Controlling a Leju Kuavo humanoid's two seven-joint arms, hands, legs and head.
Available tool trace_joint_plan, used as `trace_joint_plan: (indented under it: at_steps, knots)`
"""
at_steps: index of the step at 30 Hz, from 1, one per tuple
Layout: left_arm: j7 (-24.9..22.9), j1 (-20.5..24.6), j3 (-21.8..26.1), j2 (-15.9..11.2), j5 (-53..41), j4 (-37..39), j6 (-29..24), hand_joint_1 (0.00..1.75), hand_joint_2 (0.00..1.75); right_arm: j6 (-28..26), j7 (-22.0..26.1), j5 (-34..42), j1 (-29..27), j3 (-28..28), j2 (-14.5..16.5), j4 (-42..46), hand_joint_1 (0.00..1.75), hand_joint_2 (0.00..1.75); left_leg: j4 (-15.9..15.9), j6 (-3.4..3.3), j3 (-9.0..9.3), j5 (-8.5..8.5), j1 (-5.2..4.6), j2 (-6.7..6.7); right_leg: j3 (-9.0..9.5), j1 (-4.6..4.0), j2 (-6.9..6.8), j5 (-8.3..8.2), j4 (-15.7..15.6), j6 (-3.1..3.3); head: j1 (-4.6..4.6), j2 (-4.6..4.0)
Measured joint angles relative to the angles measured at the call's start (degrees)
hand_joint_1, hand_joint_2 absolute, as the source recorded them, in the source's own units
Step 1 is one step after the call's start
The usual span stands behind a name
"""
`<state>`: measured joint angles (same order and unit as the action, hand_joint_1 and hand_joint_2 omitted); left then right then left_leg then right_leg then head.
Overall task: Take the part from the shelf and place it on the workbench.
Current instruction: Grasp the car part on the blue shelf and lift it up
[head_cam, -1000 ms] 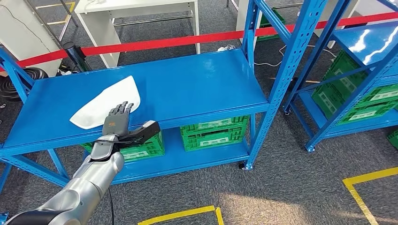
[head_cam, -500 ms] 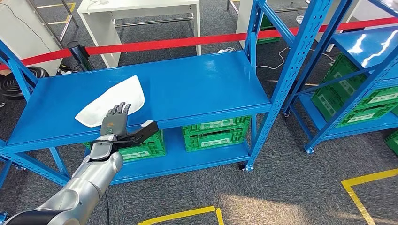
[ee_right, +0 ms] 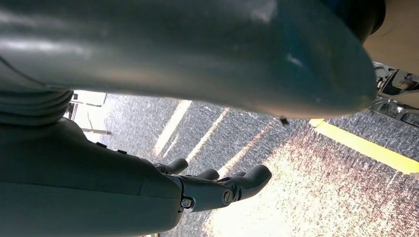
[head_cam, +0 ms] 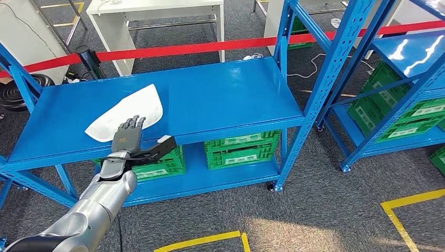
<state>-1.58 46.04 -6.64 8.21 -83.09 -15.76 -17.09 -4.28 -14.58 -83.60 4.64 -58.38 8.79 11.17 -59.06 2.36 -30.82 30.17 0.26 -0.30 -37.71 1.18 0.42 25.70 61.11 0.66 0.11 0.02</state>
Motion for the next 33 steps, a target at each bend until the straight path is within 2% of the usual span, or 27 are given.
trace_joint_plan:
  at_steps: [5,6,7,8,9,10,11,12,16,18,19,21,23,25,26,27,30,31,33]
  knots:
    - [-0.08,-0.06,0.0,-0.01,0.06,0.0,-2.66,0.0,1.75,-0.13,0.0,0.17,0.0,0.0,0.0,0.0,0.0,0.0,-0.01,-0.01,0.0,0.01,0.0,0.0,0.01,0.0,0.0,-0.01,-0.01,-0.01,0.0,0.0]
    - [-0.09,-0.07,0.0,-0.01,0.17,0.0,-3.26,0.11,1.75,-0.17,0.0,0.2,0.0,0.0,0.0,0.0,0.0,0.0,-0.01,-0.01,0.0,0.01,0.0,0.0,0.02,0.0,0.0,-0.01,-0.01,-0.01,0.0,0.0]
    - [-0.11,-0.07,0.0,-0.01,0.4,0.0,-3.68,0.31,1.75,-0.21,0.0,0.21,0.0,0.0,0.0,0.0,0.0,0.0,-0.01,-0.01,0.0,0.01,0.0,0.0,0.02,0.0,0.0,-0.01,-0.01,-0.01,0.0,0.0]
    - [-0.12,-0.07,0.01,-0.02,0.68,0.0,-3.92,0.66,1.75,-0.24,0.0,0.22,0.0,0.0,0.0,0.0,0.0,0.0,-0.01,-0.01,0.0,0.01,0.0,0.0,0.02,0.0,0.0,-0.01,-0.01,-0.01,0.0,0.0]
    - [-0.12,-0.07,0.01,-0.02,0.97,0.0,-4.01,0.93,1.75,-0.27,0.0,0.22,0.0,0.0,0.0,0.0,0.0,0.0,-0.01,-0.01,0.0,0.01,0.0,0.0,0.02,0.0,0.0,-0.01,-0.01,-0.01,0.0,0.0]
    - [-0.12,-0.07,0.02,-0.03,1.19,0.0,-4.03,1.11,1.75,-0.31,0.0,0.22,0.0,0.0,0.0,0.0,0.0,0.0,-0.01,-0.01,0.0,0.01,0.0,0.0,0.02,0.0,0.0,-0.01,-0.01,-0.01,0.0,0.0]
    - [-0.14,-0.07,0.02,-0.04,1.3,0.0,-4.05,1.21,1.75,-0.35,0.0,0.22,0.0,0.0,0.0,0.0,0.0,0.0,-0.01,-0.01,0.0,0.01,0.0,0.0,0.02,0.0,0.0,-0.01,-0.01,-0.01,0.0,0.0]
    - [-0.19,-0.07,0.02,-0.04,1.35,0.0,-4.07,1.09,1.75,-0.39,0.0,0.21,0.0,0.0,0.0,0.0,0.0,0.0,-0.01,-0.01,0.0,0.01,0.0,0.0,0.02,0.0,0.0,-0.01,-0.01,-0.01,0.0,0.0]
    - [-0.64,-0.08,0.05,-0.12,1.37,0.04,-3.58,1.1,1.75,-0.47,0.0,0.13,0.0,0.0,0.0,0.0,0.0,0.0,-0.01,-0.02,0.0,0.01,0.0,0.0,0.03,0.0,-0.01,-0.01,-0.01,-0.01,0.0,0.0]
    - [-0.69,-0.09,0.08,-0.16,1.39,0.1,-3.13,0.96,1.75,-0.49,0.0,0.13,0.0,0.0,0.0,0.01,0.0,0.0,-0.01,-0.02,0.0,0.01,0.0,-0.01,0.03,0.0,-0.01,-0.01,-0.01,-0.01,0.0,0.0]
    - [-0.7,-0.11,0.09,-0.18,1.39,0.14,-2.94,0.81,1.75,-0.51,0.0,0.12,0.0,0.0,0.0,0.01,0.0,0.0,-0.01,-0.02,0.0,0.01,0.0,-0.01,0.04,0.0,-0.01,-0.01,-0.01,-0.01,0.0,0.0]
    - [-0.69,-0.16,0.09,-0.21,1.43,0.18,-2.68,0.75,1.75,-0.53,0.0,0.11,0.0,0.0,0.0,0.0,0.0,0.0,-0.01,-0.02,0.0,0.01,0.0,-0.01,0.04,0.0,-0.01,-0.01,-0.01,-0.01,0.0,0.0]
    - [-0.75,-0.24,0.13,-0.23,1.51,0.22,-2.42,0.75,1.75,-0.53,0.0,0.11,0.0,0.0,0.0,0.0,0.0,0.0,-0.01,-0.02,0.0,0.01,0.0,-0.01,0.04,0.0,-0.01,-0.01,-0.01,-0.01,0.0,0.0]
    - [-0.8,-0.33,0.16,-0.27,1.57,0.29,-2.25,0.88,1.75,-0.53,0.0,0.05,0.0,0.0,0.0,0.0,0.0,0.0,-0.01,-0.02,0.0,0.01,0.0,-0.01,0.04,0.0,-0.01,-0.01,-0.01,-0.01,0.0,0.0]
    - [-0.81,-0.38,0.17,-0.31,1.57,0.31,-2.22,0.86,1.75,-0.53,0.0,0.01,0.0,0.0,0.0,0.0,0.0,0.0,-0.01,-0.02,0.0,0.01,0.0,-0.01,0.04,0.0,-0.01,-0.01,-0.01,-0.01,0.0,0.0]
    - [-0.8,-0.42,0.21,-0.36,1.6,0.32,-2.2,0.77,1.75,-0.53,0.0,-0.04,0.0,0.0,0.0,0.0,0.0,0.0,-0.01,-0.02,0.0,0.01,0.0,-0.01,0.04,0.0,-0.01,-0.01,-0.02,-0.01,0.0,0.0]
    - [-0.71,-0.59,0.6,-0.54,1.73,0.33,-2.31,0.12,1.75,-0.51,0.0,-0.23,0.0,0.03,0.0,0.0,0.0,0.0,-0.01,-0.02,0.0,0.01,0.0,-0.01,0.04,0.0,-0.01,-0.01,-0.02,-0.01,0.0,0.0]
    - [-0.63,-0.67,0.76,-0.58,1.85,0.33,-2.39,0.0,1.75,-0.48,0.0,-0.28,0.0,0.04,0.0,0.0,0.0,0.0,-0.01,-0.02,0.0,0.01,0.0,-0.01,0.04,0.0,-0.02,-0.01,-0.02,-0.01,0.0,0.0]
    - [-0.35,-0.81,1.07,-0.67,2.28,0.34,-2.47,0.0,1.75,-0.36,0.0,-0.35,0.0,0.07,-0.01,0.0,0.0,0.0,-0.01,-0.02,0.0,0.01,0.0,-0.02,0.05,0.0,-0.02,-0.01,-0.02,-0.01,0.0,0.0]
